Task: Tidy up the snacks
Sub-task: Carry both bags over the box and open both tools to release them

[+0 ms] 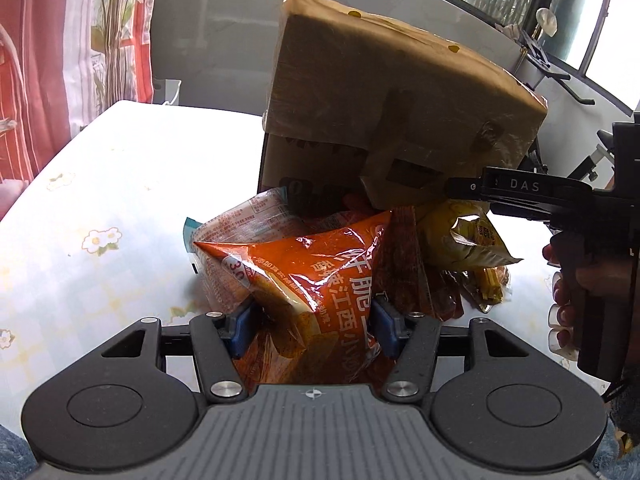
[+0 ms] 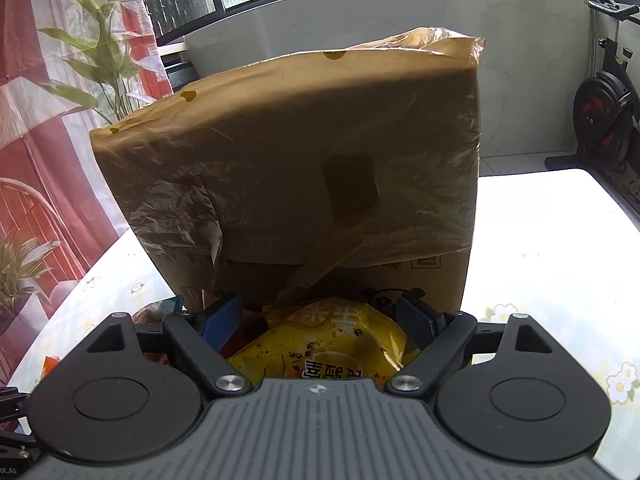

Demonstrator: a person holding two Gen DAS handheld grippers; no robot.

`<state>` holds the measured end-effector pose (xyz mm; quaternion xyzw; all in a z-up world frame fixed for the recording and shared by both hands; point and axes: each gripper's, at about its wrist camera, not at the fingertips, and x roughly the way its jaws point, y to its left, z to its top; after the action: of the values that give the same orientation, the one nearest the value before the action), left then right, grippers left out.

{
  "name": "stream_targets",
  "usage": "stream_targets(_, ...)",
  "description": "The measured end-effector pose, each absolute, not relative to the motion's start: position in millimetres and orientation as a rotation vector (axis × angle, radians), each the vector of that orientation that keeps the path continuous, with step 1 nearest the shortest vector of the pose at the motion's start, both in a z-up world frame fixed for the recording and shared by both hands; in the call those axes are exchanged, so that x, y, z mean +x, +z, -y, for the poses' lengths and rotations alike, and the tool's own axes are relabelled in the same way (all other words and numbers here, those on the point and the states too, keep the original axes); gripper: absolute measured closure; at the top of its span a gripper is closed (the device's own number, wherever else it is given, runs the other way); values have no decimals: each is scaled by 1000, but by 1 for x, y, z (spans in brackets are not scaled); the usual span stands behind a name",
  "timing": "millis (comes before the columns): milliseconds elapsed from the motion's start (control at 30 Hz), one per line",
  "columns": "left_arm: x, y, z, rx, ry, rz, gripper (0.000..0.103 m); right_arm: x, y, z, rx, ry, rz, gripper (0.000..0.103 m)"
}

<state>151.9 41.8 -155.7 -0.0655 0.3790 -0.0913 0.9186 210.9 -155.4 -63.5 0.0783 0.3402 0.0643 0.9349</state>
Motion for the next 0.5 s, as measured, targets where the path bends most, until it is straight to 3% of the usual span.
stream_targets(200, 150, -146, -55, -156, -141, -722, 41, 222, -88, 155, 170, 109, -829, 16)
stream_targets(500, 154, -144, -52, -153, -140, -714, 41, 192, -101, 172, 219, 71, -852, 19)
